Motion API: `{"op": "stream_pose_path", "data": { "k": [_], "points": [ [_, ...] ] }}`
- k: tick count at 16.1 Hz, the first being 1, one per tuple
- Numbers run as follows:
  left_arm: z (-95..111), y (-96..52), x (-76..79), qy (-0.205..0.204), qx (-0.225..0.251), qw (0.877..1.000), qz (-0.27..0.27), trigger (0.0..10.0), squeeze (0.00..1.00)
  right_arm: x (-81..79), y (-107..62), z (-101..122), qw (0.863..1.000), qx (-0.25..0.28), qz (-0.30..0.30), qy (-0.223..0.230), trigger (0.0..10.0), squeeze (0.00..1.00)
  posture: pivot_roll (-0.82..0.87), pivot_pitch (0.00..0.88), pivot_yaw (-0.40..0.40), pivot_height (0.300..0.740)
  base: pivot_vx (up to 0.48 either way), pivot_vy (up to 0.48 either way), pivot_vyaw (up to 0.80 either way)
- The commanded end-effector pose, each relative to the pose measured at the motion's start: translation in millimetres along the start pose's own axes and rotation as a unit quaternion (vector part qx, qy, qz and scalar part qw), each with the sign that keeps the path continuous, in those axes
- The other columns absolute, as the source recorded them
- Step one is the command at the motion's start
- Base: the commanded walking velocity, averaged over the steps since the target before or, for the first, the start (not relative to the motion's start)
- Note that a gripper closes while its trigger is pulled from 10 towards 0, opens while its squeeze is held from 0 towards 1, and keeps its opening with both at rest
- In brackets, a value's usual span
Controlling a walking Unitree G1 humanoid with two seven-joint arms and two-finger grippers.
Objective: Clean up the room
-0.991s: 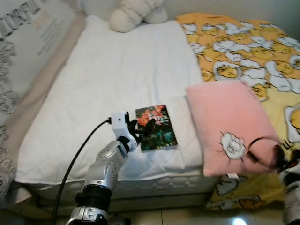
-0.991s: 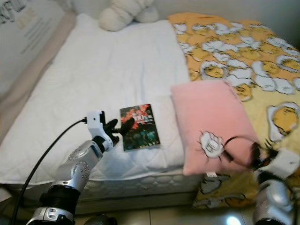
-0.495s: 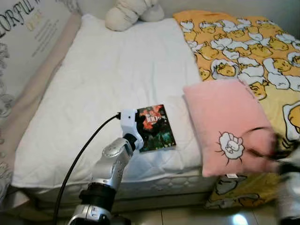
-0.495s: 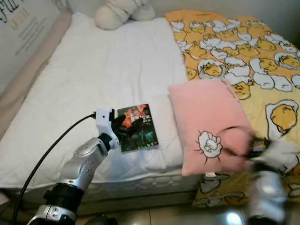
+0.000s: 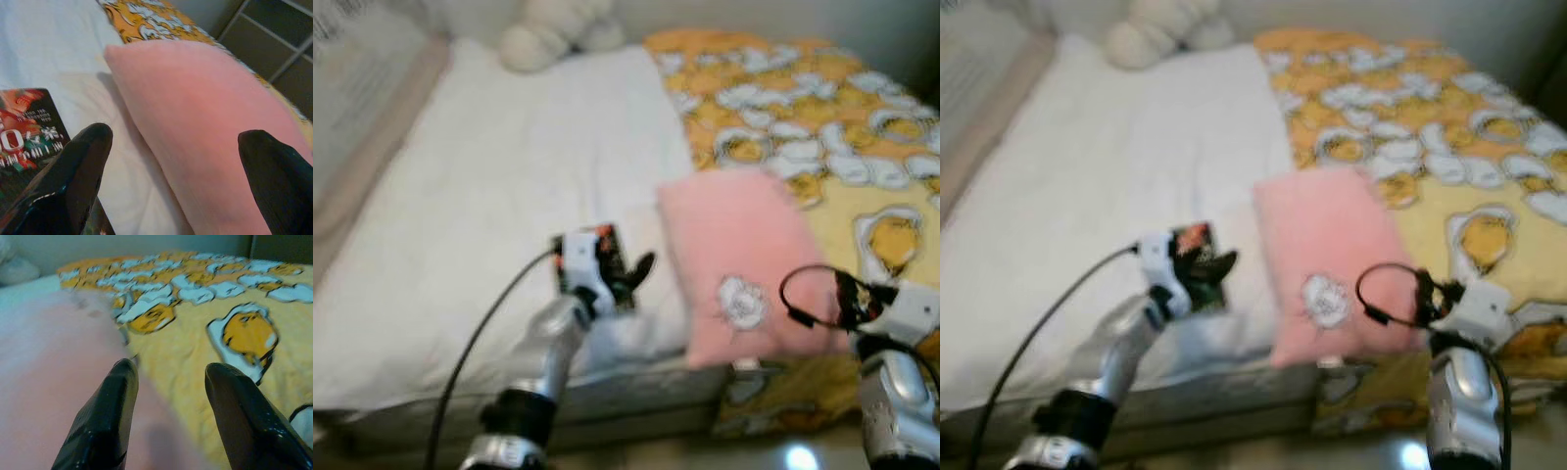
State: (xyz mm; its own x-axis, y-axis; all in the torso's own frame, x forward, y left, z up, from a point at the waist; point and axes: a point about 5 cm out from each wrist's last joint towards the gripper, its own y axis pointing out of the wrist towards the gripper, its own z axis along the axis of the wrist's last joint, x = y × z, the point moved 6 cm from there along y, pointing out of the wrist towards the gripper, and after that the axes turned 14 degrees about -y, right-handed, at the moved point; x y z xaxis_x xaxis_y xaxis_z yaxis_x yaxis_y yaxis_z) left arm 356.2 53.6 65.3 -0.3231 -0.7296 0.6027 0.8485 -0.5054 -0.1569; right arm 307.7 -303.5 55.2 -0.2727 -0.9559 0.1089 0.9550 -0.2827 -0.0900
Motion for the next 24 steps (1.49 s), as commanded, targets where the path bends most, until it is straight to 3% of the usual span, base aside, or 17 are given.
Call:
{"op": "stream_pose_path", "data": {
  "k": [1, 3, 4, 6, 7, 8, 10, 11, 12, 14, 16, 18, 21, 24],
  "points": [
    [-4, 5.8, 6.7, 0.009, -0.011, 1.0, -0.003, 10.0, 1.0, 6.3, 1.8, 1, 1.0, -0.005, -0.009, 0.008, 10.0, 0.0, -0.01, 0.0, -0.004, 0.74, 0.326, -0.349, 0.0],
    [-3, 11.8, -1.1, 0.024, -0.015, 0.999, 0.021, 10.0, 1.0, 0.6, 9.9, -6, 0.999, -0.033, -0.003, 0.035, 10.0, 0.0, -0.01, 0.0, 0.005, 0.74, 0.341, -0.334, 0.0],
    [-1, 13.8, -1.3, 0.024, -0.015, 0.999, 0.023, 10.0, 1.0, -9.5, 15.0, -4, 0.997, -0.032, 0.014, 0.064, 10.0, 1.0, -0.01, 0.0, 0.01, 0.74, 0.368, -0.304, 0.0],
    [-1, 13.7, -4.0, 0.023, -0.019, 0.999, 0.03, 10.0, 1.0, -25.0, 19.6, -5, 0.991, -0.043, 0.041, 0.12, 10.0, 1.0, -0.01, 0.0, 0.017, 0.74, 0.397, -0.148, 0.0],
    [-1, 13.2, -7.8, 0.003, -0.021, 0.999, 0.038, 10.0, 1.0, -33.1, 24.0, -6, 0.985, -0.053, 0.052, 0.156, 10.0, 1.0, -0.01, 0.0, 0.026, 0.74, 0.0, 0.0, 0.0],
    [1, 10.7, -13.8, -0.021, -0.017, 0.998, 0.048, 10.0, 0.0, -39.6, 28.8, 1, 0.98, -0.047, 0.063, 0.181, 10.0, 1.0, 0.0, 0.0, 0.022, 0.74, 0.0, 0.0, 0.0],
    [2, 1.6, -20.5, -0.02, -0.018, 0.998, 0.058, 10.0, 0.0, -42.6, 28.5, 13, 0.979, -0.03, 0.077, 0.189, 10.0, 1.0, 0.0, 0.0, 0.015, 0.74, 0.0, 0.0, 0.0],
    [6, -14.4, -24.7, -0.003, -0.016, 0.998, 0.063, 10.0, 0.0, -41.4, 21.1, 22, 0.978, -0.015, 0.087, 0.186, 10.0, 1.0, 0.01, 0.0, 0.005, 0.74, 0.0, 0.0, 0.0],
    [7, -19.4, -25.2, -0.002, -0.014, 0.998, 0.062, 10.0, 0.0, -40.0, 18.5, 22, 0.979, -0.015, 0.087, 0.184, 10.0, 1.0, 0.01, 0.0, 0.005, 0.74, 0.0, 0.0, 0.0],
    [7, -31.6, -28.5, 0.004, -0.027, 0.997, 0.068, 10.0, 0.0, -45.6, 7.1, 4, 0.978, -0.053, 0.109, 0.172, 10.0, 1.0, 0.03, 0.0, -0.012, 0.74, 0.0, 0.0, 0.0],
    [20, -31.4, -26.1, -0.007, -0.015, 0.998, 0.066, 10.0, 0.0, -57.7, 4.4, 0, 0.973, -0.069, 0.131, 0.178, 10.0, 0.0, 0.04, 0.0, -0.022, 0.74, 0.0, 0.0, 0.0],
    [36, -36.2, -20.1, -0.014, -0.006, 0.998, 0.055, 10.0, 0.0, -62.1, 1.5, 3, 0.97, -0.071, 0.14, 0.185, 10.0, 0.0, 0.04, 0.0, -0.026, 0.74, 0.0, 0.0, 0.0],
    [22, -25.5, -8.1, -0.043, -0.062, 0.996, 0.038, 10.0, 0.0, -65.8, 7.6, -14, 0.966, -0.098, 0.144, 0.189, 10.0, 0.0, 0.05, 0.0, -0.021, 0.74, 0.0, 0.0, 0.0],
    [4, -6.8, -19.8, -0.092, -0.074, 0.991, 0.069, 10.0, 0.0, -62.0, 22.1, -6, 0.97, -0.086, 0.132, 0.185, 10.0, 0.0, 0.06, 0.0, -0.031, 0.74, 0.0, 0.0, 0.0]
  ]
}}
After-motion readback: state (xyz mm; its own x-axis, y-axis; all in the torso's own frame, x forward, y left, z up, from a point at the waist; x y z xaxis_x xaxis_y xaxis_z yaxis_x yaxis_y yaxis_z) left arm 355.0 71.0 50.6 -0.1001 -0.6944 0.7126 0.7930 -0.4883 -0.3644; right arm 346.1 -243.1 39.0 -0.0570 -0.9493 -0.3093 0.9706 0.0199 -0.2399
